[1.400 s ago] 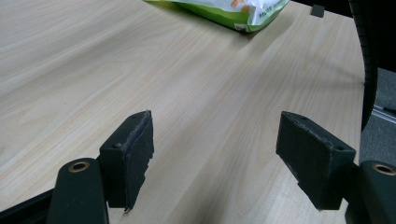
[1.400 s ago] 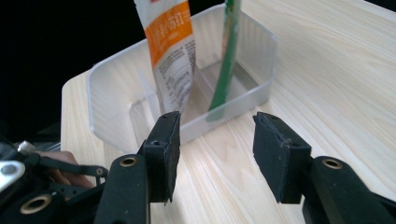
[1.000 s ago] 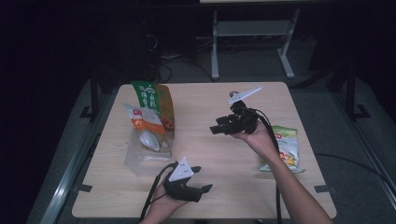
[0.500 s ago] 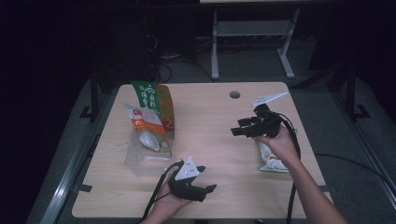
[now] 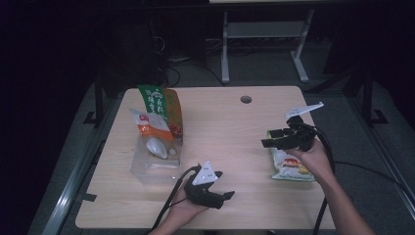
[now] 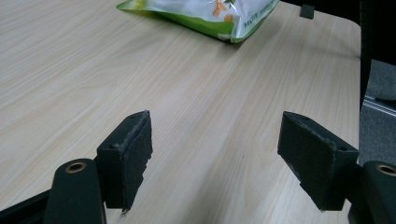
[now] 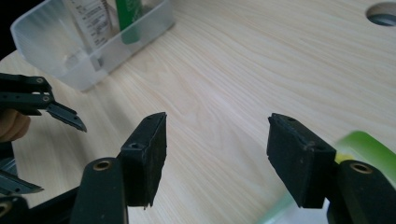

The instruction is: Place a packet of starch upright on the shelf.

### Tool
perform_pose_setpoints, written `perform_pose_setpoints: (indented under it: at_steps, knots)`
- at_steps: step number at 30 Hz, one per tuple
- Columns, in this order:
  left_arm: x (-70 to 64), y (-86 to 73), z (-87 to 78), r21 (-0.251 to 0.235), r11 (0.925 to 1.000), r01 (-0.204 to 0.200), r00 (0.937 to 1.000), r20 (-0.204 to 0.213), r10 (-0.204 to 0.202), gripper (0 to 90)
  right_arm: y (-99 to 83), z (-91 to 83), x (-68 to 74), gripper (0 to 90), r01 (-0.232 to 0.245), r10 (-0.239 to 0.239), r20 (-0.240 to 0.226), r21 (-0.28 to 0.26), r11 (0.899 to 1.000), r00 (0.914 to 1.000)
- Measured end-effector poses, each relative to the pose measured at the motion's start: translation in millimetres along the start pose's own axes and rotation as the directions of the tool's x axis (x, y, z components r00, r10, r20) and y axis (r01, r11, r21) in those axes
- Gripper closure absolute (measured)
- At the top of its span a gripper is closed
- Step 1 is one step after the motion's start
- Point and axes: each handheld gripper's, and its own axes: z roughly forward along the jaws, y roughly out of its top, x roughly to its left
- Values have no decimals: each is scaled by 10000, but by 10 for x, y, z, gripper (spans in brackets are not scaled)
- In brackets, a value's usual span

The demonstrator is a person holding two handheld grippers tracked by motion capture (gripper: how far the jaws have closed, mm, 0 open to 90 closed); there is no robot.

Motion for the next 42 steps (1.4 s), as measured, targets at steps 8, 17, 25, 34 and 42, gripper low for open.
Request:
perform_pose_setpoints:
  at_steps: [8, 17, 25, 34, 42]
  knots:
    - [-45, 83, 113, 56, 9999, -116, 9998, 133, 115, 256, -236, -125, -187, 361, -573, 561, 567, 191, 9982, 9968]
    - [-74, 174, 231, 32, 9999, -96, 9994, 336, 94, 256, -447, -259, -355, 349, -1094, 1064, 1074, 222, 9938, 9885]
    - [-98, 239, 326, 12, 9999, -157, 9988, 469, 156, 256, -580, -328, -480, 335, -1365, 1309, 1419, 308, 9902, 9812]
    - [-119, 286, 379, 53, 9998, -198, 9984, 529, 195, 256, -696, -343, -614, 330, -1788, 1655, 1765, 623, 9819, 9703]
    - [-130, 304, 405, 15, 9998, -202, 9982, 564, 201, 256, -811, -354, -763, 330, -2261, 2039, 2340, 719, 9715, 9506]
